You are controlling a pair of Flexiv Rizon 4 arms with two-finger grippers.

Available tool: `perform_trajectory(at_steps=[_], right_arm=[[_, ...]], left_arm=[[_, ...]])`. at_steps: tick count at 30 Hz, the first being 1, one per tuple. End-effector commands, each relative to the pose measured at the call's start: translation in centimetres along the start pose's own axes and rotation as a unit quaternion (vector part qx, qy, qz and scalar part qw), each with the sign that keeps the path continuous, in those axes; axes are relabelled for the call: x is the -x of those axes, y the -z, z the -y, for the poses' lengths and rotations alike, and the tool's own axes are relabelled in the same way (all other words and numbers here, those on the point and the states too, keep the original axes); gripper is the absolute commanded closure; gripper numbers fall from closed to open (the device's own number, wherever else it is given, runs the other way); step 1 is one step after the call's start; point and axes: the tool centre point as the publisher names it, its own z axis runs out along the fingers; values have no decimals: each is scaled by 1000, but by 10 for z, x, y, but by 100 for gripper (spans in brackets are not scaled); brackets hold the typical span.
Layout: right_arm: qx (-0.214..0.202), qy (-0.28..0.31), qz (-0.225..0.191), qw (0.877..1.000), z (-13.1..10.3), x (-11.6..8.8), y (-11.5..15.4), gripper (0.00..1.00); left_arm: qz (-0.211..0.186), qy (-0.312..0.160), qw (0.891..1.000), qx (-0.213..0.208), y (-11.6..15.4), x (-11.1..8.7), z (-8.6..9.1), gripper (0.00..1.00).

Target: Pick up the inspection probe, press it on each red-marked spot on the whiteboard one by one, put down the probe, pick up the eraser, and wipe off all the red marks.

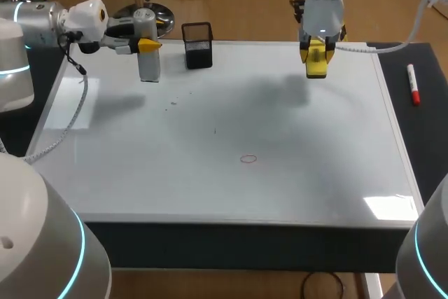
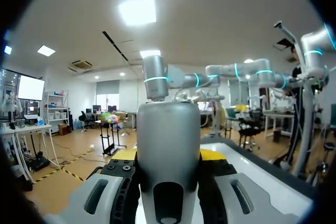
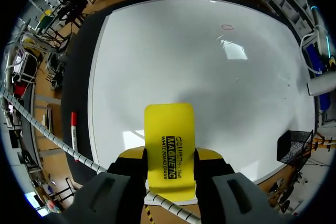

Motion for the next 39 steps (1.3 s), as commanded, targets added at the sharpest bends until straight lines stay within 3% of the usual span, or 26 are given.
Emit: perform_trajectory(at_steps=[1,16,19,24,35,39], right_arm=[[0,1,-2,1000,1,-1,2,100],[0,1,-2,1000,1,-1,2,100],[0,1,-2,1000,1,-1,2,100],[0,1,-2,1000,1,-1,2,100],[0,1,-2,1000,1,-1,2,100],[0,1,-2,1000,1,-1,2,100]], left_arm=[[2,-1,1000,1,-1,-2,2,100],[2,-1,1000,1,-1,-2,2,100],[-14,-10,1000,2,-9,-11,2,100],[-47,-10,999,-10,-28,-38,-4,100],[-142,-15,990,-11,-98,-131,-1,100],[-175,-1,984,-44,-120,-155,-3,100]])
